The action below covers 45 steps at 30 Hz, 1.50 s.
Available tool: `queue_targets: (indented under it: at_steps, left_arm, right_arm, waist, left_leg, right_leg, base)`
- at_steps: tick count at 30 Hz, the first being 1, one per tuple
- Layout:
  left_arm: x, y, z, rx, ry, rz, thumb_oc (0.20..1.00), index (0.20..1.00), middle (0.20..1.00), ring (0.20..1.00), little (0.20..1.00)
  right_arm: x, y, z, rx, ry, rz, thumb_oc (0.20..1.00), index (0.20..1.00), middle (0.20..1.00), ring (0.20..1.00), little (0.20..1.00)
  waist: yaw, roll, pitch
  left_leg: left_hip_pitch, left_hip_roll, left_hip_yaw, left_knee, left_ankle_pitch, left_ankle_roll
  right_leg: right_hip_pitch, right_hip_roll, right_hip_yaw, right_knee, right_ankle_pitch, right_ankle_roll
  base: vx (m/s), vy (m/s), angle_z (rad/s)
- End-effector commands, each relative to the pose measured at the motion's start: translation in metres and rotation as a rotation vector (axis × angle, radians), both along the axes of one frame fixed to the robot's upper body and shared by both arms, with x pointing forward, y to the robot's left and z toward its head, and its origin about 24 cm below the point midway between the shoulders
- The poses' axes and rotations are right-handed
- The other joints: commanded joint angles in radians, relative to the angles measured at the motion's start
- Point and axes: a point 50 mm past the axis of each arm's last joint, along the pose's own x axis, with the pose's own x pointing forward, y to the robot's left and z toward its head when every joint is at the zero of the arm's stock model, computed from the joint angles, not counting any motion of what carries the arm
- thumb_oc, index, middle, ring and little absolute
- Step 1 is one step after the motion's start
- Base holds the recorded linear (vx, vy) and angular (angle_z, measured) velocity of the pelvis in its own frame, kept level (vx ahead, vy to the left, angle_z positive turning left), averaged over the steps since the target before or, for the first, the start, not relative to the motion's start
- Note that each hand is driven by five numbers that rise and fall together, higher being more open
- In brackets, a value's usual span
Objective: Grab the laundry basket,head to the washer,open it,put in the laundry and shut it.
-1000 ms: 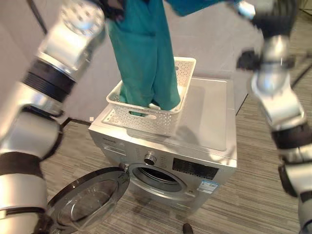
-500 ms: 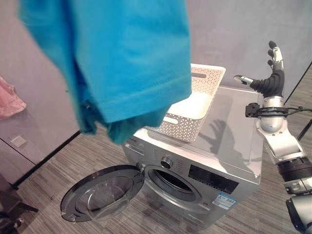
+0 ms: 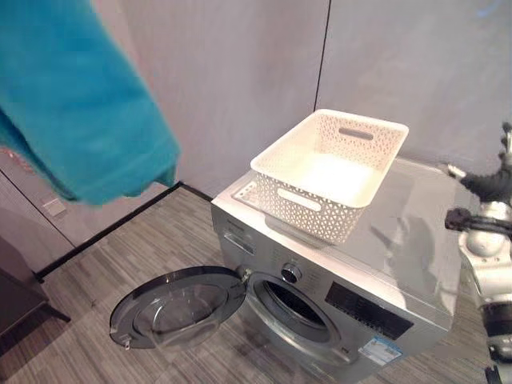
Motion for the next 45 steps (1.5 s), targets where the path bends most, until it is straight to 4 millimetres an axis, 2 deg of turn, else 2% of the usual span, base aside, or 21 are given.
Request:
queue_targets:
  at_steps: [1, 5, 6, 8, 9, 11, 12, 14, 19, 23, 24, 26, 29, 31, 33, 35, 36, 37, 40, 42, 45]
  left_arm:
    - [0.040, 0.016, -0.029, -0.035, 0.136, 0.081, 0.200, 0.200, 0.200, 0.200, 0.200]
    - [0.057, 0.029, -0.086, -0.062, 0.256, 0.046, 0.200, 0.200, 0.200, 0.200, 0.200]
    - [0.063, 0.033, -0.109, -0.085, 0.304, 0.020, 0.200, 0.200, 0.200, 0.200, 0.200]
    - [0.066, 0.037, -0.136, -0.127, 0.359, -0.016, 0.200, 0.200, 0.200, 0.200, 0.200]
    - [0.065, 0.038, -0.137, -0.129, 0.359, -0.014, 0.200, 0.200, 0.200, 0.200, 0.200]
    - [0.067, 0.041, -0.150, -0.161, 0.370, -0.010, 0.200, 0.200, 0.200, 0.200, 0.200]
    - [0.066, 0.041, -0.150, -0.163, 0.369, -0.008, 0.200, 0.200, 0.200, 0.200, 0.200]
    - [0.067, 0.045, -0.160, -0.186, 0.396, -0.004, 0.200, 0.200, 0.200, 0.200, 0.200]
    - [0.072, 0.052, -0.169, -0.219, 0.449, 0.001, 0.200, 0.200, 0.200, 0.200, 0.200]
    - [0.077, 0.052, -0.176, -0.242, 0.498, -0.016, 0.200, 0.200, 0.200, 0.200, 0.200]
    - [0.082, 0.049, -0.180, -0.258, 0.512, -0.037, 0.200, 0.200, 0.200, 0.200, 0.200]
    - [0.084, 0.048, -0.180, -0.260, 0.513, -0.035, 0.200, 0.200, 0.200, 0.200, 0.200]
    - [0.084, 0.048, -0.182, -0.258, 0.523, -0.023, 0.200, 0.200, 0.200, 0.200, 0.200]
    - [0.086, 0.050, -0.186, -0.274, 0.527, -0.014, 0.200, 0.200, 0.200, 0.200, 0.200]
    - [0.090, 0.049, -0.191, -0.294, 0.547, -0.016, 0.200, 0.200, 0.200, 0.200, 0.200]
    - [0.090, 0.050, -0.195, -0.295, 0.561, -0.011, 0.200, 0.200, 0.200, 0.200, 0.200]
    - [0.090, 0.050, -0.196, -0.291, 0.573, -0.012, 0.200, 0.200, 0.200, 0.200, 0.200]
    - [0.091, 0.050, -0.200, -0.275, 0.604, -0.006, 0.200, 0.200, 0.200, 0.200, 0.200]
    - [0.092, 0.048, -0.202, -0.258, 0.625, -0.014, 0.200, 0.200, 0.200, 0.200, 0.200]
    - [0.095, 0.043, -0.205, -0.238, 0.650, -0.030, 0.200, 0.200, 0.200, 0.200, 0.200]
    - [0.100, 0.033, -0.209, -0.201, 0.691, -0.058, 0.200, 0.200, 0.200, 0.200, 0.200]
  right_arm:
    - [0.002, 0.001, 0.029, -0.058, -0.133, -0.044, 1.000, 1.000, 1.000, 1.000, 1.000]
    - [0.001, -0.003, 0.027, -0.042, -0.137, -0.084, 1.000, 1.000, 1.000, 1.000, 1.000]
    - [0.004, -0.001, 0.023, -0.014, -0.137, -0.091, 1.000, 1.000, 1.000, 1.000, 1.000]
    - [0.007, 0.007, 0.020, 0.007, -0.145, -0.080, 1.000, 1.000, 1.000, 1.000, 1.000]
    - [0.008, 0.008, 0.020, 0.004, -0.145, -0.079, 1.000, 1.000, 1.000, 1.000, 1.000]
    - [0.009, 0.014, 0.017, 0.030, -0.168, -0.083, 1.000, 1.000, 1.000, 1.000, 1.000]
    - [0.009, 0.015, 0.017, 0.028, -0.168, -0.082, 1.000, 1.000, 1.000, 1.000, 1.000]
    - [0.011, 0.022, 0.013, 0.044, -0.171, -0.068, 1.000, 1.000, 1.000, 1.000, 1.000]
    - [0.017, 0.031, 0.001, 0.058, -0.115, -0.029, 1.000, 1.000, 1.000, 1.000, 1.000]
    - [0.020, 0.037, -0.012, 0.072, -0.047, 0.008, 1.000, 1.000, 1.000, 1.000, 1.000]
    - [0.022, 0.041, -0.015, 0.068, -0.033, 0.022, 1.000, 1.000, 1.000, 1.000, 1.000]
    - [0.023, 0.045, -0.012, 0.051, -0.039, 0.036, 1.000, 1.000, 1.000, 1.000, 1.000]
    - [0.023, 0.049, -0.015, 0.055, -0.032, 0.051, 1.000, 1.000, 1.000, 1.000, 1.000]
    - [0.021, 0.056, -0.011, 0.038, -0.041, 0.088, 1.000, 1.000, 1.000, 1.000, 1.000]
    - [0.015, 0.074, 0.002, -0.010, -0.095, 0.195, 1.000, 1.000, 1.000, 1.000, 1.000]
    - [0.007, 0.089, 0.002, -0.021, -0.101, 0.302, 1.000, 1.000, 1.000, 1.000, 1.000]
    - [0.002, 0.096, 0.000, -0.022, -0.091, 0.353, 1.000, 1.000, 1.000, 1.000, 1.000]
    - [-0.013, 0.121, -0.012, 0.008, -0.049, 0.545, 1.000, 1.000, 1.000, 1.000, 1.000]
    - [-0.023, 0.130, -0.024, 0.054, -0.001, 0.628, 1.000, 1.000, 1.000, 1.000, 1.000]
    - [-0.031, 0.147, -0.044, 0.164, 0.073, 0.747, 1.000, 1.000, 1.000, 1.000, 1.000]
    - [-0.037, 0.166, -0.065, 0.201, 0.197, 0.873, 1.000, 1.000, 1.000, 1.000, 1.000]
  waist:
    - [0.017, -0.079, 0.037]
    - [0.032, -0.076, 0.086]
    - [0.032, -0.075, 0.111]
    - [0.024, -0.068, 0.133]
    - [0.026, -0.067, 0.133]
    - [0.029, -0.062, 0.164]
    - [0.029, -0.063, 0.166]
    - [0.048, -0.035, 0.186]
    - [0.052, -0.012, 0.165]
    - [0.103, -0.030, 0.108]
    - [0.118, -0.045, 0.104]
    - [0.143, -0.057, 0.096]
    - [0.149, -0.070, 0.095]
    - [0.135, -0.076, 0.095]
    - [0.111, -0.071, 0.103]
    - [0.091, -0.065, 0.105]
    - [0.083, -0.062, 0.106]
    - [0.059, -0.057, 0.115]
    - [0.048, -0.055, 0.113]
    - [0.039, -0.053, 0.116]
    - [0.039, -0.049, 0.119]
  left_leg:
    - [0.063, 0.006, 0.094, 0.112, -0.168, 0.058]
    - [0.056, -0.029, 0.138, 0.221, -0.251, 0.098]
    - [0.048, -0.044, 0.156, 0.277, -0.294, 0.121]
    - [0.037, -0.082, 0.174, 0.343, -0.352, 0.165]
    - [0.034, -0.085, 0.178, 0.348, -0.355, 0.168]
    - [0.030, -0.106, 0.196, 0.376, -0.377, 0.203]
    - [0.027, -0.108, 0.199, 0.378, -0.372, 0.204]
    - [0.029, -0.092, 0.219, 0.372, -0.362, 0.214]
    - [0.026, -0.091, 0.219, 0.303, -0.296, 0.219]
    - [-0.001, -0.105, 0.232, 0.246, -0.246, 0.225]
    - [-0.038, -0.110, 0.238, 0.264, -0.230, 0.219]
    - [-0.057, -0.098, 0.256, 0.277, -0.212, 0.203]
    - [-0.062, -0.081, 0.259, 0.292, -0.206, 0.176]
    - [-0.090, -0.050, 0.256, 0.306, -0.172, 0.146]
    - [-0.127, -0.007, 0.246, 0.304, -0.130, 0.105]
    - [-0.144, 0.010, 0.233, 0.275, -0.088, 0.090]
    - [-0.142, 0.017, 0.229, 0.256, -0.074, 0.083]
    - [-0.133, 0.029, 0.228, 0.210, -0.038, 0.069]
    - [-0.131, 0.032, 0.224, 0.182, -0.016, 0.064]
    - [-0.122, 0.035, 0.220, 0.156, 0.001, 0.059]
    - [-0.115, 0.042, 0.213, 0.144, 0.013, 0.055]
  right_leg:
    - [0.004, -0.068, 0.038, -0.007, -0.047, 0.060]
    - [-0.001, -0.104, 0.072, 0.002, -0.020, 0.075]
    - [-0.009, -0.122, 0.090, 0.012, -0.008, 0.082]
    - [-0.035, -0.155, 0.127, 0.025, 0.022, 0.104]
    - [-0.038, -0.158, 0.131, 0.026, 0.023, 0.106]
    - [-0.095, -0.186, 0.139, 0.084, 0.049, 0.121]
    - [-0.101, -0.189, 0.144, 0.087, 0.053, 0.120]
    - [-0.126, -0.222, 0.054, 0.153, 0.057, 0.104]
    - [-0.076, -0.256, -0.031, 0.247, 0.036, 0.072]
    - [0.009, -0.248, -0.070, 0.353, -0.027, 0.061]
    - [0.044, -0.219, -0.077, 0.364, -0.061, 0.061]
    - [0.081, -0.213, -0.125, 0.318, -0.113, 0.056]
    - [0.117, -0.190, -0.167, 0.268, -0.179, 0.044]
    - [0.129, -0.159, -0.182, 0.219, -0.200, 0.026]
    - [0.139, -0.115, -0.191, 0.158, -0.216, 0.012]
    - [0.134, -0.083, -0.186, 0.129, -0.216, -0.005]
    - [0.136, -0.072, -0.187, 0.120, -0.218, -0.011]
    - [0.136, -0.054, -0.181, 0.119, -0.226, -0.023]
    - [0.133, -0.046, -0.188, 0.119, -0.226, -0.027]
    - [0.128, -0.039, -0.188, 0.127, -0.232, -0.034]
    - [0.127, -0.033, -0.192, 0.133, -0.239, -0.038]
  base:
    - [-0.10, 0.156, -0.24]
    - [-0.12, 0.218, -0.49]
    - [-0.17, 0.298, -1.00]
    - [-0.19, 0.357, -0.84]
    - [-0.22, 0.340, -0.50]
    - [-0.19, 0.202, -0.40]
    - [-0.17, 0.096, -0.30]
    - [-0.20, 0.087, -0.48]
    - [-0.16, 0.057, -0.25]
    - [-0.14, -0.046, -0.20]
    - [-0.19, -0.179, -0.32]
    - [-0.15, -0.191, -0.19]
    - [-0.05, -0.147, -0.43]
    - [-0.16, -0.275, -0.10]
    - [-0.22, -0.291, 0.17]
    - [-0.16, -0.149, 0.00]
    - [-0.17, -0.132, 0.08]
    - [-0.15, -0.118, 0.14]
    - [-0.07, -0.041, 0.09]
    - [-0.05, -0.031, 0.04]
    - [-0.05, -0.038, 0.17]
